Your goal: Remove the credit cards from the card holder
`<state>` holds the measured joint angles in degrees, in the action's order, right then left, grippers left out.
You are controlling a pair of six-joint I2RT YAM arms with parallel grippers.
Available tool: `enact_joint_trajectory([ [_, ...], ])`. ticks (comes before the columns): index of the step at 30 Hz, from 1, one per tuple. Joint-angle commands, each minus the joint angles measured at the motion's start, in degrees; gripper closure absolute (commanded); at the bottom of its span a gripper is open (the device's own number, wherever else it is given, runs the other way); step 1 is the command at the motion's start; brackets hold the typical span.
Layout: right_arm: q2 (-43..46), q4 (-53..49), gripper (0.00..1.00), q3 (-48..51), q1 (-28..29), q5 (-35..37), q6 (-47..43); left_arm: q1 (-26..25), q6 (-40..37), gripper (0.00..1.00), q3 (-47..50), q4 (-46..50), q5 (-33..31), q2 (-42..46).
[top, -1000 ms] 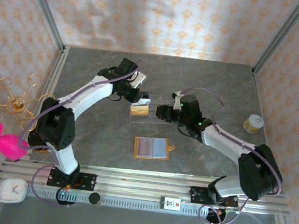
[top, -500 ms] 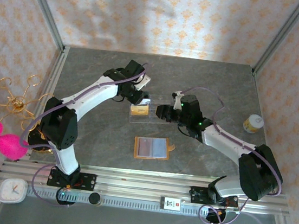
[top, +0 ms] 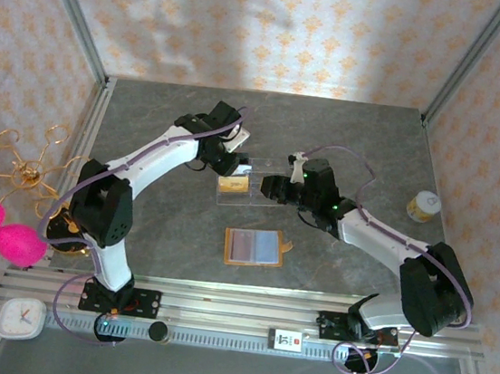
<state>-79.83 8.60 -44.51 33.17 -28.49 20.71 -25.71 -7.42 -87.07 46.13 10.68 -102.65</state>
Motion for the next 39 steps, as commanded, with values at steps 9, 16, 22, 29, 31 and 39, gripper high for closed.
enact_joint_trajectory([
  [9,1.6,0.8,0.53,0.2,-0.4,-0.3,-0.9,1.1,-0.1,0.66,-2.3,1.7,0.5,-1.2],
  [16,1.4,1.0,0.53,0.1,-0.4,-0.6,-1.1,1.2,-0.3,0.63,-1.8,0.5,0.3,0.4],
  [22,1.5,0.9,0.53,0.1,-0.4,-0.6,-1.1,1.8,-0.8,0.63,-2.0,0.9,1.2,-1.1],
  [29,1.6,0.7,0.53,0.1,-0.5,-0.5,-1.2,2.2,-1.0,0.65,-2.7,0.9,1.5,-2.2],
  [31,1.6,0.7,0.53,0.0,-0.5,-0.5,-1.2,2.2,-1.2,0.66,-2.8,0.8,2.0,-2.6],
  [39,1.2,0.7,0.53,0.0,-0.5,-0.3,-1.3,2.2,-1.4,0.75,-2.9,0.9,3.6,-3.1],
])
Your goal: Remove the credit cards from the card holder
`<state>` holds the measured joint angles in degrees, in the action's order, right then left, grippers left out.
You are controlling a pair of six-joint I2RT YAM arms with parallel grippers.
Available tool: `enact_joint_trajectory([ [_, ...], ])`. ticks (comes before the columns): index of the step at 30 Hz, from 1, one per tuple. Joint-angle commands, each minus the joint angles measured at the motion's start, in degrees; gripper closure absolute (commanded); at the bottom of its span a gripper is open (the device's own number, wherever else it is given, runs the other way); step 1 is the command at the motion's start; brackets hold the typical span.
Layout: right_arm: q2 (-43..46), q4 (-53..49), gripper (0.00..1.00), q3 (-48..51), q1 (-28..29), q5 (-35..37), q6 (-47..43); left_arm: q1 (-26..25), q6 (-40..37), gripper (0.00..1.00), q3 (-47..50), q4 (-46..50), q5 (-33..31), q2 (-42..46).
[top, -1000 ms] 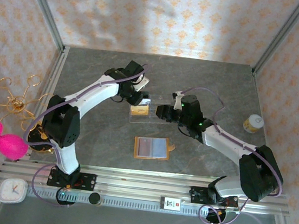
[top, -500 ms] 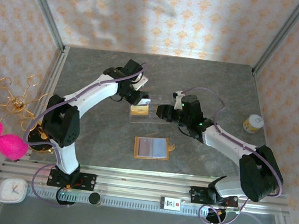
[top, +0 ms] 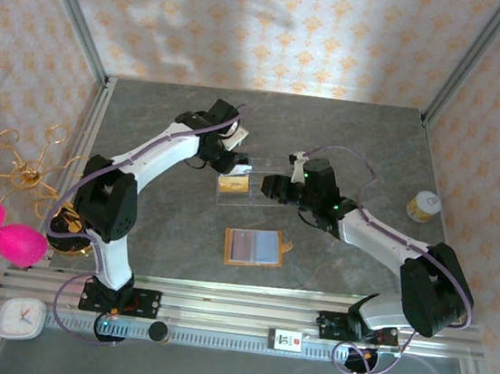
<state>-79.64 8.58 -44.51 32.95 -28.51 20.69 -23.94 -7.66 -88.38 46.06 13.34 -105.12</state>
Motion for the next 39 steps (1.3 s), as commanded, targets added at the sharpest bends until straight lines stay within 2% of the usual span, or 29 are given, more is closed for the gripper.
enact_joint_trajectory([
  [1,1.1,0.7,0.53,0.0,-0.2,-0.3,-1.2,0.4,-1.4,0.77,-1.4,1.0,1.0,-0.5],
  [16,0.6,0.8,0.53,0.0,-0.6,-0.3,-1.2,0.3,-1.9,1.0,1.0,0.5,4.4,2.0],
  [22,0.4,1.1,0.53,0.0,-0.7,-0.6,-0.9,-0.3,-1.8,1.0,3.7,-1.0,6.4,4.6],
  [29,0.2,1.0,0.53,-0.2,-0.9,-0.9,-0.8,-0.6,-1.4,1.0,10.2,-7.7,6.9,9.8],
  [39,0.2,1.0,0.53,-0.2,-0.8,-1.1,-0.6,-0.7,-2.5,1.0,10.8,-9.0,8.0,12.4],
])
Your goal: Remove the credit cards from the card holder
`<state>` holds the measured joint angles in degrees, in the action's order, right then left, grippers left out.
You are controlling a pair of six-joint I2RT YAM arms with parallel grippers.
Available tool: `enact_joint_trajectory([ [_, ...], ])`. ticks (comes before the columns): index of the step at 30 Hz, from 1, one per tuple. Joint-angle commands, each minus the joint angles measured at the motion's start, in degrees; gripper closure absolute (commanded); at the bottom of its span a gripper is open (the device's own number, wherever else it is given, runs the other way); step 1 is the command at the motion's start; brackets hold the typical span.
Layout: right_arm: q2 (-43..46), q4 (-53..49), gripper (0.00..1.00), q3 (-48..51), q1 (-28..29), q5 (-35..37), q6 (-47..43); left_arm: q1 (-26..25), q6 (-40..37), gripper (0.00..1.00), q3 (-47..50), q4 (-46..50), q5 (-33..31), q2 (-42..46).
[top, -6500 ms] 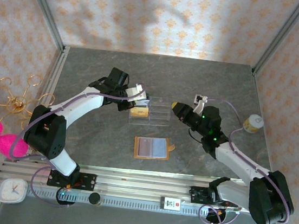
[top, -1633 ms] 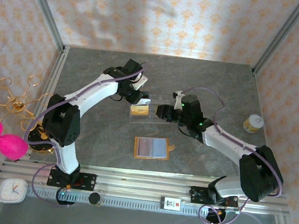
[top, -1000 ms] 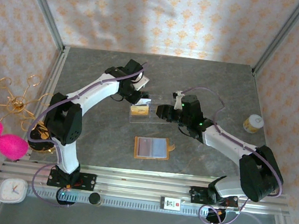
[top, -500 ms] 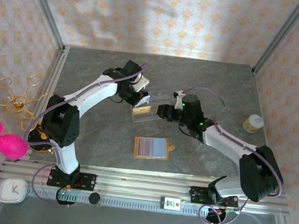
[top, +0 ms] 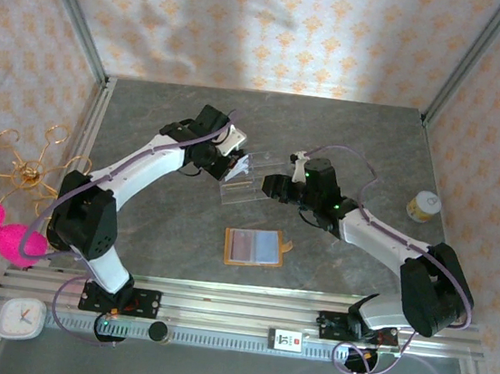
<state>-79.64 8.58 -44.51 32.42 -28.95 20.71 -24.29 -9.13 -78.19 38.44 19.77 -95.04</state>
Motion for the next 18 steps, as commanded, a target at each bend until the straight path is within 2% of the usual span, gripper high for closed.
enact_joint_trajectory([
  [1,0.3,1.0,0.53,-0.2,-0.3,-0.5,-0.6,-0.4,-0.9,1.0,0.9,-1.5,1.9,3.0],
  [7,0.4,1.3,0.53,-0.2,-0.6,-0.7,-0.3,-0.7,-3.5,1.0,4.2,-4.3,-0.5,7.3],
  [12,0.8,1.9,0.53,0.3,-1.1,-1.1,0.0,-1.2,-12.8,1.0,9.9,-12.2,-1.0,13.4],
  [16,1.1,2.0,0.53,0.5,-1.5,-1.5,0.2,-1.0,-21.2,1.0,16.7,-21.1,5.3,20.5],
  [18,1.3,2.1,0.53,0.7,-1.7,-1.6,0.3,-0.5,-23.1,1.0,18.0,-22.7,6.6,21.3],
])
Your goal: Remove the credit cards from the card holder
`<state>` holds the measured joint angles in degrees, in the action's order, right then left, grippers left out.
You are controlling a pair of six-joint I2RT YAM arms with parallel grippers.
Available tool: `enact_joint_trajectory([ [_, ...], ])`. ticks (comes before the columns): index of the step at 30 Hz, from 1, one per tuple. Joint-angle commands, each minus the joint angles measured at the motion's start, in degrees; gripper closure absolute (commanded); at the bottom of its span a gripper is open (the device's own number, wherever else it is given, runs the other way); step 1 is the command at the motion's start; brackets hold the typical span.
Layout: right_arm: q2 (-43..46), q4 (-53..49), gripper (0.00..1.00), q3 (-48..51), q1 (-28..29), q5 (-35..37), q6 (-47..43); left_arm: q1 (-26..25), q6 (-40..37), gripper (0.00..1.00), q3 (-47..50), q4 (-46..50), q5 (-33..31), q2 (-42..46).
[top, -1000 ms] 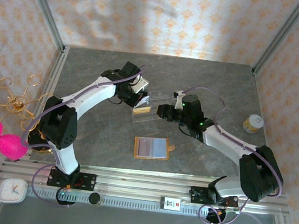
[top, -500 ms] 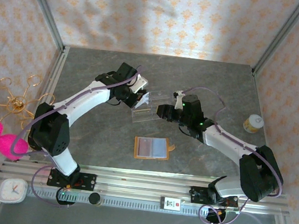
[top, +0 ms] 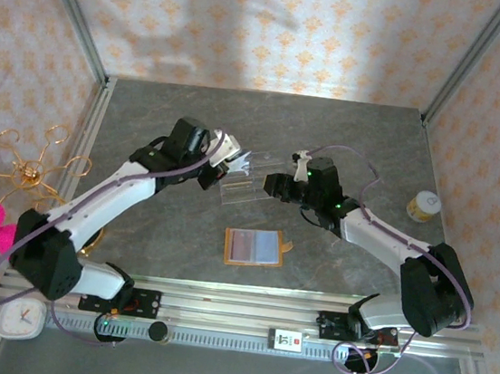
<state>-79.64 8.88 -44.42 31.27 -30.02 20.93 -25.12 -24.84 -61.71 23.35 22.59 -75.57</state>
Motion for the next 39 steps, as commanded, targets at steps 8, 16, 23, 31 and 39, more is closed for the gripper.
enact_joint_trajectory([
  [8,1.4,1.1,0.53,0.2,-0.9,-0.6,0.0,1.6,-17.0,1.0,-3.5,2.6,5.0,-6.6],
  [16,0.8,1.0,0.53,0.0,-1.2,-0.4,0.0,4.0,-20.0,1.0,-4.4,2.1,6.9,-7.5],
  [23,0.3,1.0,0.53,-0.1,-1.3,-0.6,-0.1,4.6,-21.5,1.0,-4.8,2.0,6.1,-10.5],
  [31,0.1,1.0,0.53,-0.3,-1.5,-0.7,-0.1,4.7,-22.0,1.0,-5.7,1.0,3.6,-13.7],
  [39,-0.4,1.2,0.53,-0.3,-1.6,-1.2,-0.1,5.1,-21.9,1.0,-4.5,-0.6,3.2,-13.3],
])
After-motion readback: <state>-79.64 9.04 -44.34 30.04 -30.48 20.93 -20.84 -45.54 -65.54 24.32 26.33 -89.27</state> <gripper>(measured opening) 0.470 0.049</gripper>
